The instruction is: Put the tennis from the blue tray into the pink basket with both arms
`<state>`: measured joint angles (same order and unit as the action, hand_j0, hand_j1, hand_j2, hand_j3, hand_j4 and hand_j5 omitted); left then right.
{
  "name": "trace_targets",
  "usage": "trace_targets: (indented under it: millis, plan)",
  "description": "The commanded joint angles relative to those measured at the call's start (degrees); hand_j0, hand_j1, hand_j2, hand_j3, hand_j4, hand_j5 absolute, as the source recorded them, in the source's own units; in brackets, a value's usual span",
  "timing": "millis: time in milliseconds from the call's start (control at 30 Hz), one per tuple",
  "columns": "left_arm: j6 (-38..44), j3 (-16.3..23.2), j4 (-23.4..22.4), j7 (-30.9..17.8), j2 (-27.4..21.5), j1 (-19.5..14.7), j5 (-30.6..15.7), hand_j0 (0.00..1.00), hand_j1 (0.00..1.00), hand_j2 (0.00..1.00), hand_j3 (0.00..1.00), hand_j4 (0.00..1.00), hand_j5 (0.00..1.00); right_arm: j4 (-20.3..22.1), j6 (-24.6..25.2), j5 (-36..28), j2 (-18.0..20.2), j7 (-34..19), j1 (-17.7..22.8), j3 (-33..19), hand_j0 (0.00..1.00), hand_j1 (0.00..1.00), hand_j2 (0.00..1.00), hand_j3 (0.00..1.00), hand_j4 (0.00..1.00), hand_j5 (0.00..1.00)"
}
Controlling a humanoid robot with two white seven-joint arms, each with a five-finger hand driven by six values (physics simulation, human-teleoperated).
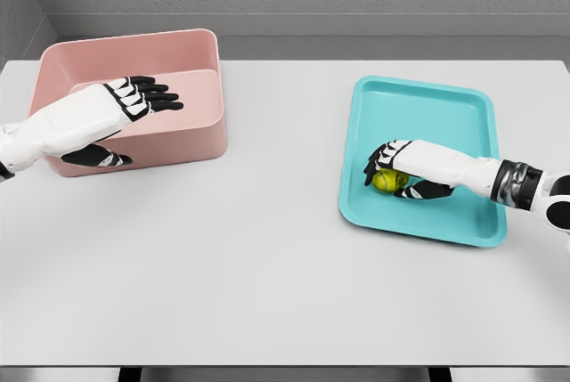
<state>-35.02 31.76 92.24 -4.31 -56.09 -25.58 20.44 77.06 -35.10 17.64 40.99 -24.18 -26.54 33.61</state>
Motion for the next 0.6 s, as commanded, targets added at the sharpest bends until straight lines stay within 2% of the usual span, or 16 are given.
trace_targets:
  millis: [0, 567]
  plan:
    - [0.0, 0.0, 0.0, 0.1, 0.0, 0.0, -0.4, 1.0, 1.0, 1.0, 1.0, 1.0, 1.0, 0.0, 0.1, -0.3, 0.1, -0.1, 0.0, 0.0, 0.56, 0.56, 0.56, 0.56, 0.56, 0.56]
    - [0.0, 0.0, 0.1, 0.0, 0.1, 0.0, -0.5, 1.0, 1.0, 1.0, 1.0, 1.0, 1.0, 1.6, 0.1, -0.6, 1.2, 0.1, -1.8, -1.9, 0.55, 0.55, 0.55, 0.55, 0.55, 0.55]
